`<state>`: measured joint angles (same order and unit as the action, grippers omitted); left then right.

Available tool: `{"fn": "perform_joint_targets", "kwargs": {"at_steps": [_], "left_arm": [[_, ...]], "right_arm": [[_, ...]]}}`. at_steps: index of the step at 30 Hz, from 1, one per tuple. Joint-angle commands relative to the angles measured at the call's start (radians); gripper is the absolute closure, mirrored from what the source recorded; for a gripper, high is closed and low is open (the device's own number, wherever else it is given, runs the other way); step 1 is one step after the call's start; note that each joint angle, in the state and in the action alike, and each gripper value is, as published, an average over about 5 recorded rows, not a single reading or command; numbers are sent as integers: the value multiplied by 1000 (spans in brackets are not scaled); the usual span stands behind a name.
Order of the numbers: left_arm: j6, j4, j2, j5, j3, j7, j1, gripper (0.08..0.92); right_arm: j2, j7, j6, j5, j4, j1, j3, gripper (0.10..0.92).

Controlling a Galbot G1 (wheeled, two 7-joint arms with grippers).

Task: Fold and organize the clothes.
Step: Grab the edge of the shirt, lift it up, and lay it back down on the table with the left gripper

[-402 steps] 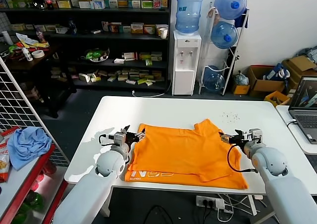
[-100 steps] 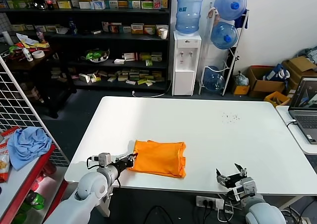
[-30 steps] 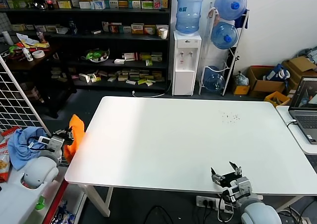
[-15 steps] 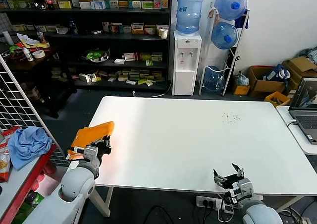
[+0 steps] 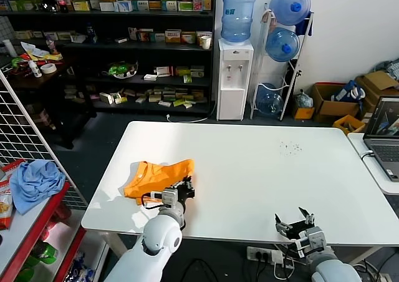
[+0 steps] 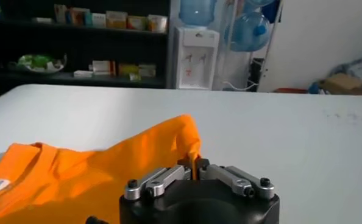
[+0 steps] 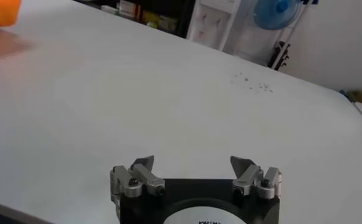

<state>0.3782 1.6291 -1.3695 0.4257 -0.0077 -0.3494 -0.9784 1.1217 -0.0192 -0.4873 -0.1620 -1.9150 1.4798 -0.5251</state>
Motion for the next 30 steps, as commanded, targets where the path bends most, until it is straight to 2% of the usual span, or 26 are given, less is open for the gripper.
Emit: {"fn": "perform_joint_targets", "kwargs": {"at_steps": [1,5,9,13,16,20,24,27,30], "left_arm": [[-88,-206,-289,-40,92,-24,48,872],[-178,-267,-289,-12,113,-7,63,872],[-248,-259,-289,18,154,41,49,867],[-346,-209,-289,19,156,125,34,789],[-418,-139,-252,46,136,187,15,702],[-468,-39,-145,92,69,206,-25,590],[-522,42,6,64,-15,207,-82,477],[-578,56,143,0,-87,220,-141,391],[-614,58,232,-51,-168,241,-204,304]], "right_arm": [[-1,-2,6,-1,9,6,-19,203],[0,-4,6,-1,14,7,-27,203],[-2,-4,5,-4,16,6,-36,203],[-2,-4,5,-12,5,3,-40,203],[2,-4,21,-20,0,-2,-39,203],[12,0,74,-31,1,-13,-31,203],[31,12,163,-44,-5,-24,-18,203],[55,25,235,-49,-1,-36,-20,203],[89,45,295,-55,11,-47,-36,203]]}}
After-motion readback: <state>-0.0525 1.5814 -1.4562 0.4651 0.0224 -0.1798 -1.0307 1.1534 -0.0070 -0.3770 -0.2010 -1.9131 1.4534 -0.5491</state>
